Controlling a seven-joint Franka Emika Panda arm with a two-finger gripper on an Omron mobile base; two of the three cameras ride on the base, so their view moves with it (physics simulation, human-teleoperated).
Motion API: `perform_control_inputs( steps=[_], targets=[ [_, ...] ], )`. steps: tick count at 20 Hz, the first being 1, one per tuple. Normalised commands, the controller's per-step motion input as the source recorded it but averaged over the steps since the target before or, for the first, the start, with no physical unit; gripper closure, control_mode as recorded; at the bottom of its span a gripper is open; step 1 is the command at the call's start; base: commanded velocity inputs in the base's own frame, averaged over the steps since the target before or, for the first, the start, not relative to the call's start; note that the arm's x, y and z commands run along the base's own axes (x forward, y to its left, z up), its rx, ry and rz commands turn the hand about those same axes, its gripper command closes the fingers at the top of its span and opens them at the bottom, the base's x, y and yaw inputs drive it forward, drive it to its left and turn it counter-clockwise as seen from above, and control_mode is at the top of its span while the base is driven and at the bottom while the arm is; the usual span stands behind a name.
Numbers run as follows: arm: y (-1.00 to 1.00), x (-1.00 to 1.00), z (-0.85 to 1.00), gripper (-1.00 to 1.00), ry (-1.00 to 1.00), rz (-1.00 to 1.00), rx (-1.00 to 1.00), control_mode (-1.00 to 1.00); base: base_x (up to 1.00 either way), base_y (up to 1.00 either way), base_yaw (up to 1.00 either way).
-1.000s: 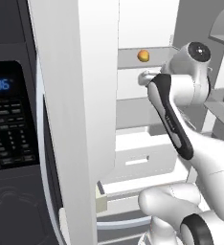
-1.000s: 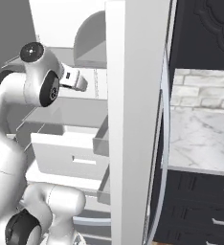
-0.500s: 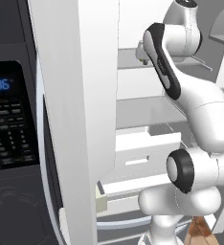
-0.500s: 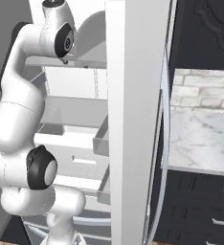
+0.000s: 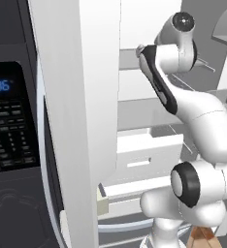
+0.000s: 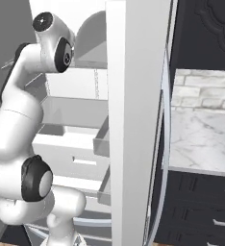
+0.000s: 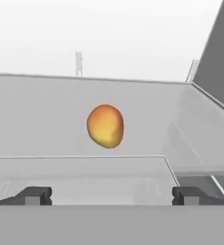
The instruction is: Place the cold items (mango and lime) from the fridge in one tupperware on the dining counter. Place the warm items (hot dog and kebab skewer) in the stove area in another tupperware.
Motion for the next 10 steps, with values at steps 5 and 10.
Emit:
perform_control_inputs(
  steps=[5,10],
  targets=[
    [0.00,0.57,-0.17,-1.00,0.30,0.00,-0.05,-1.00,0.00,0.00,0.00],
    [0.00,0.67,0.00,-1.00,0.28,0.00,0.10,-1.00,0.00,0.00,0.00]
  ],
)
